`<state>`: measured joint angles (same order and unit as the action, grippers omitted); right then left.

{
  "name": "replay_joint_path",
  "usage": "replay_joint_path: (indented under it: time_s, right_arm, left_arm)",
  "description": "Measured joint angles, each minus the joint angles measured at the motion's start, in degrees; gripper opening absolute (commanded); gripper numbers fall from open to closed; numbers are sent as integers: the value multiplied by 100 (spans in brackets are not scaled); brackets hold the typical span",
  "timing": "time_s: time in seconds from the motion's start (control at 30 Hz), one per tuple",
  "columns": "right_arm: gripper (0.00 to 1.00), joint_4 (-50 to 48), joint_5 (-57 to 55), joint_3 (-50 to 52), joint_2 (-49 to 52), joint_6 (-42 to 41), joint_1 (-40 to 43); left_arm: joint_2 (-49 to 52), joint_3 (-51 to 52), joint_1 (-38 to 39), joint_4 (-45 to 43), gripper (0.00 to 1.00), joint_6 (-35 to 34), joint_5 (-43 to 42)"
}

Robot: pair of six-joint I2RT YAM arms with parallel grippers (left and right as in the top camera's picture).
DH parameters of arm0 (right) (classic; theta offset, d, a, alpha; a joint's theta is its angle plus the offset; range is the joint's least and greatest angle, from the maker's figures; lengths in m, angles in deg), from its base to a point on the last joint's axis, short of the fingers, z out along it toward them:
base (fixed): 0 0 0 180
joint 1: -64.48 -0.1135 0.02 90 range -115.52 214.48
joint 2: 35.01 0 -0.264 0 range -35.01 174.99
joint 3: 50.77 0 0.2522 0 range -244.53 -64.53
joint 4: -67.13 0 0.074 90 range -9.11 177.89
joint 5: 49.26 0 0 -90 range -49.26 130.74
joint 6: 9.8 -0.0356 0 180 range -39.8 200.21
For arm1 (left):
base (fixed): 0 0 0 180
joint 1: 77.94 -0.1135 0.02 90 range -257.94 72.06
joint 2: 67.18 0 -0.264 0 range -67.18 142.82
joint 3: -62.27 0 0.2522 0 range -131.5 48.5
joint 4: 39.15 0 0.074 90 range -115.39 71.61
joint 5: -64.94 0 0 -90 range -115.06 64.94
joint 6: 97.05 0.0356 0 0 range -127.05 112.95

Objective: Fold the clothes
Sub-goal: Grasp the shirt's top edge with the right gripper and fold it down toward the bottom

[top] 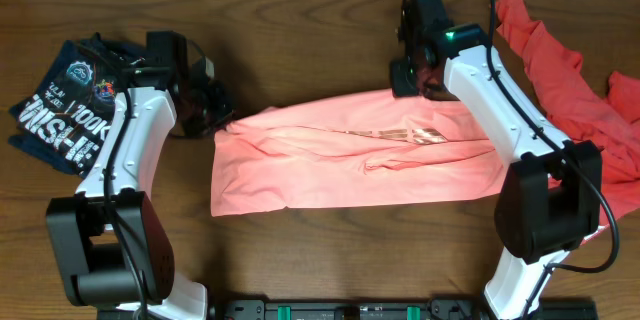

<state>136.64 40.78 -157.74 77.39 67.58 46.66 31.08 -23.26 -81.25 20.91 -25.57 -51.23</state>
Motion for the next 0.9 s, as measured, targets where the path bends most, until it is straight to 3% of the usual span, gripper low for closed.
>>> replay_joint_path:
  time_s: [0.3, 0.43, 0.47, 0.6, 0.67, 0.9]
  right_arm:
    - [3, 1451, 26, 26, 37, -2, -111]
    - [28, 2002, 42, 26, 37, -50, -164]
    - [29, 2149, 39, 28, 37, -59, -179]
    - [31, 2588, -15, 26, 37, -20, -192]
    - [29, 2785, -103, 28, 37, -7, -190]
    - [33, 2736, -330, 28, 37, 20, -94]
  left_arm:
    - [0, 2, 0, 826, 6, 79, 267]
    - [0, 2, 0, 944, 6, 98, 391]
    - [0, 2, 0, 981, 6, 101, 413]
    - [0, 4, 0, 1154, 7, 125, 518]
    - [0, 4, 0, 1244, 12, 155, 588]
    - [0, 4, 0, 1340, 17, 214, 802]
